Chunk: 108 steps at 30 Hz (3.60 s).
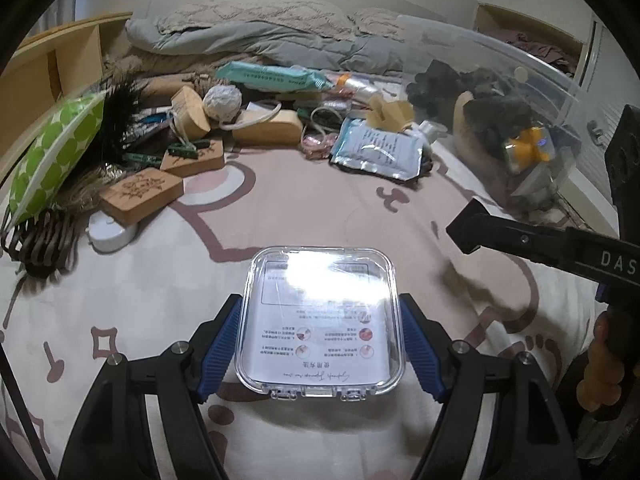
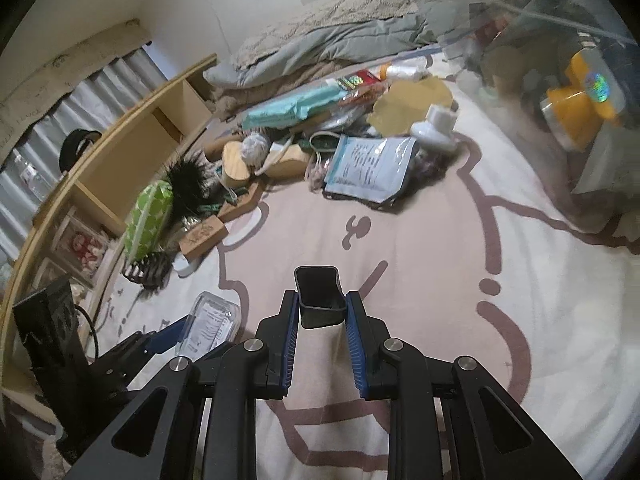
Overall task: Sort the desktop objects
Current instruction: 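Carry the black cup with the right tool over the clear bin, then open the right tool to drop the black cup into the bin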
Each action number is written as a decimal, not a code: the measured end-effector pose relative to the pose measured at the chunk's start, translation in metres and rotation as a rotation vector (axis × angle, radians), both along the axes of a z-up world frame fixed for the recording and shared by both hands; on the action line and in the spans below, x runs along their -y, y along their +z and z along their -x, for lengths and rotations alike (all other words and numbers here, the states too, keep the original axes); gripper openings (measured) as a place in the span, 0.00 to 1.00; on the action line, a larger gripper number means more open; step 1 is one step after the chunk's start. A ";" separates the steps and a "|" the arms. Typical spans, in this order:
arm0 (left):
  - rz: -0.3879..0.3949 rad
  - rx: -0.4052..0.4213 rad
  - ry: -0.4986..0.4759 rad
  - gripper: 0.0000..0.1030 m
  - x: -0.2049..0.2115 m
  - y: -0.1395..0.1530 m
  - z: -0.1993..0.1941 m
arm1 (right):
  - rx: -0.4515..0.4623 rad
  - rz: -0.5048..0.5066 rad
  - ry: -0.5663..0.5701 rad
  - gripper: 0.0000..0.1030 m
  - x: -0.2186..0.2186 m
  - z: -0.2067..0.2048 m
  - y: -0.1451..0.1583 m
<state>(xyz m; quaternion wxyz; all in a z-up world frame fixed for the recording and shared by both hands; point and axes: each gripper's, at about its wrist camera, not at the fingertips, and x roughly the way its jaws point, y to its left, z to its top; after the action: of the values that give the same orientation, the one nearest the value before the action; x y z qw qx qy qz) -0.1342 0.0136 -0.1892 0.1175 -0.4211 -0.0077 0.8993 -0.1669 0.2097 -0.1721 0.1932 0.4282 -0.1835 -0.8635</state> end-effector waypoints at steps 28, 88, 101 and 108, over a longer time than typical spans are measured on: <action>-0.103 -0.120 -0.141 0.73 -0.057 0.080 0.009 | -0.237 0.106 -0.126 0.23 -0.138 -0.016 0.130; -0.202 -0.176 -0.155 0.74 -0.068 0.092 0.077 | 0.172 0.253 -0.390 0.60 -0.186 0.304 0.125; -0.204 -0.222 -0.228 0.73 -0.109 0.128 0.089 | 0.056 0.275 -0.181 0.60 -0.204 0.229 0.164; -0.211 -0.254 -0.284 0.73 -0.148 0.159 0.119 | -0.024 0.224 -0.118 0.60 -0.225 0.175 0.176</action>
<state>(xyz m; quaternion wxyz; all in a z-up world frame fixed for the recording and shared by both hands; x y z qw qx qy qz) -0.2535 0.1615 -0.0297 0.2864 -0.2865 -0.0274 0.9139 -0.3418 0.4346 0.0043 0.1909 0.3819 -0.3015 -0.8525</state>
